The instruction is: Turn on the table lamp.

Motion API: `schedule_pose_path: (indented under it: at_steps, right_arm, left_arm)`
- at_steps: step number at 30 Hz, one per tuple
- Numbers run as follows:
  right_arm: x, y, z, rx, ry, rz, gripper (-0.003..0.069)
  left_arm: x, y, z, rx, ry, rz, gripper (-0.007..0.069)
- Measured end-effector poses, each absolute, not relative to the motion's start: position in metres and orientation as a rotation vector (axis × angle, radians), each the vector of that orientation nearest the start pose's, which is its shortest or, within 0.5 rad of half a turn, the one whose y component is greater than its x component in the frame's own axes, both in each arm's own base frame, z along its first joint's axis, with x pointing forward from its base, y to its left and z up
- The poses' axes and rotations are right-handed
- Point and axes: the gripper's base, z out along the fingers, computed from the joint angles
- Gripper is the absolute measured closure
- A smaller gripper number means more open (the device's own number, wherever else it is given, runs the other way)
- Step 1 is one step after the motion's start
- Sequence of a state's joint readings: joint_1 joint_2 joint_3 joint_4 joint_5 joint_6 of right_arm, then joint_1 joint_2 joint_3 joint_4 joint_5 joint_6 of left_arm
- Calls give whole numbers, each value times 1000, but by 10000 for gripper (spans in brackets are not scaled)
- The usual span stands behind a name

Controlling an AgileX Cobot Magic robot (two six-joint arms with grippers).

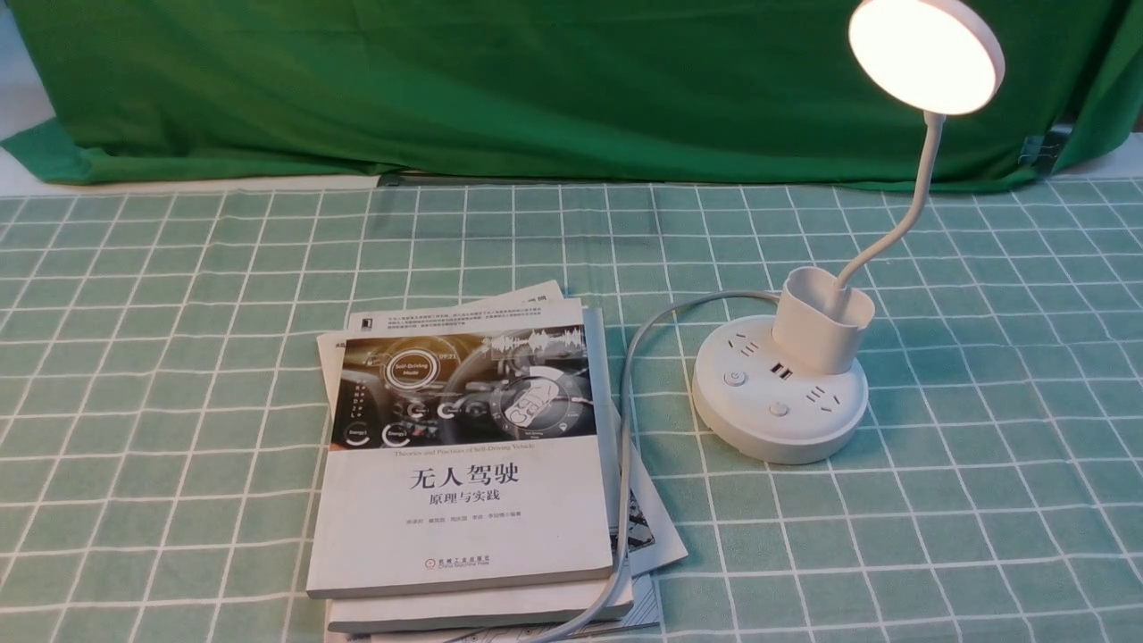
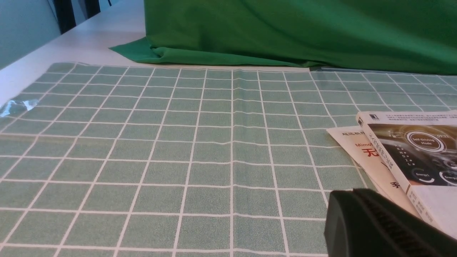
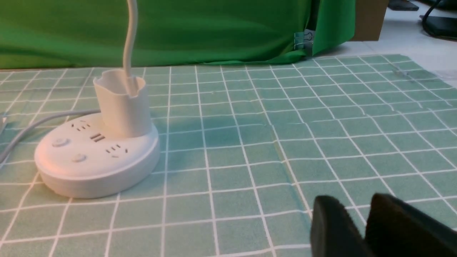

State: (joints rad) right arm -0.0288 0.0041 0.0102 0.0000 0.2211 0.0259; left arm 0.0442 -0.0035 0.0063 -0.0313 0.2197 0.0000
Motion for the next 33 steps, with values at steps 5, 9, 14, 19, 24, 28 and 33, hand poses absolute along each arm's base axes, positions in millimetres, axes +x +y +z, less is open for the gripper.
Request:
schedule_pose_path:
  at_steps: [5,9,14,19,24,28,33]
  right_arm:
    - [56,-2,189,47,1719,-2,426]
    - [56,-2,189,51,1719,3,423]
    - [56,-2,189,51,1719,3,421]
    - [56,-2,189,51,1719,3,421]
    - [56,-2,189,51,1719,3,421]
    - [56,-2,189,51,1719,3,421]
    - [56,-2,189,51,1719,3,421]
  left_arm:
    - [56,2,191,-59,1705,4,603]
    - [56,2,191,-59,1705,4,603]
    - [56,2,191,-59,1705,4,603]
    - [56,2,191,-59,1705,4,603]
    - [56,2,191,-59,1705,4,603]
    - [56,2,191,-59,1705,4,603]
    - [56,2,191,-59,1705,4,603]
